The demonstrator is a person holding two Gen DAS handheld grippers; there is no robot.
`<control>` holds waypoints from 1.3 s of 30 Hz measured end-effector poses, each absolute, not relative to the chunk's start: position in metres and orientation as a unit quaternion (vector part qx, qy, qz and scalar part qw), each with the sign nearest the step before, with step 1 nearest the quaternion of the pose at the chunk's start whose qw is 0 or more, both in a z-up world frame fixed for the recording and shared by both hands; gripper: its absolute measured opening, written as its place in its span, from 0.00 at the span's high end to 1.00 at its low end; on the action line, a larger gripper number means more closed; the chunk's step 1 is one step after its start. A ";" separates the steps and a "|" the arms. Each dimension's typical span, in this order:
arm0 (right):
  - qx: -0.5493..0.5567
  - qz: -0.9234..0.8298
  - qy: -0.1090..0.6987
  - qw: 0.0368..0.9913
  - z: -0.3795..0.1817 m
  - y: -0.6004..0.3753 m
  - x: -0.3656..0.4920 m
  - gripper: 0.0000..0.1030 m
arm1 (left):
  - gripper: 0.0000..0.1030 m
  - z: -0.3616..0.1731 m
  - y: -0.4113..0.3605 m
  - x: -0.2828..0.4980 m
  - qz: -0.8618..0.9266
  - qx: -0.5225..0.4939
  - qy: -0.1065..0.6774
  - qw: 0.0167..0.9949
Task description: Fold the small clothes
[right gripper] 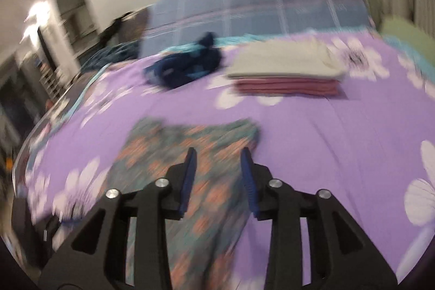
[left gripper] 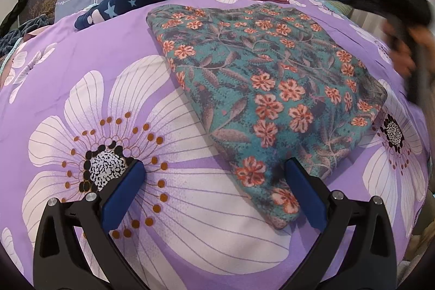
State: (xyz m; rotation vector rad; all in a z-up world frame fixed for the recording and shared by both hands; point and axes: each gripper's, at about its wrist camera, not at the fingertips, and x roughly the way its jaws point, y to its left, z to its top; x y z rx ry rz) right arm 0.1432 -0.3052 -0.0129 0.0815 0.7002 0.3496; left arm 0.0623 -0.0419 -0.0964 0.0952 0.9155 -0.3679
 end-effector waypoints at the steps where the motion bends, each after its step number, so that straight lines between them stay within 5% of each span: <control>1: 0.033 0.183 0.335 0.924 -0.014 -0.300 0.123 0.63 | 0.01 -0.096 -0.042 0.062 -0.176 0.046 0.439 0.880; 6: 0.000 0.219 0.371 0.902 -0.049 -0.273 0.067 0.65 | 0.01 -0.096 -0.042 0.061 -0.175 0.046 0.438 0.881; 8: -0.041 0.175 0.403 0.898 -0.075 -0.266 0.065 0.77 | 0.01 -0.096 -0.042 0.061 -0.176 0.045 0.438 0.881; 13: -0.052 0.154 0.405 0.900 -0.071 -0.261 0.066 0.77 | 0.01 -0.093 -0.039 0.057 -0.172 0.043 0.431 0.885; 15: -0.043 0.161 0.399 0.902 -0.062 -0.264 0.066 0.74 | 0.04 -0.087 -0.036 0.052 -0.181 0.037 0.423 0.887; 17: -0.022 0.165 0.385 0.908 -0.048 -0.275 0.066 0.52 | 0.05 -0.073 -0.033 0.046 -0.215 0.017 0.401 0.890; 18: -0.011 0.159 0.378 0.912 -0.042 -0.285 0.070 0.50 | 0.05 -0.069 -0.032 0.046 -0.221 0.010 0.395 0.892; 39: 0.118 0.234 0.476 0.839 -0.076 -0.328 0.188 0.40 | 0.17 -0.087 -0.043 0.179 -0.300 -0.095 0.448 0.837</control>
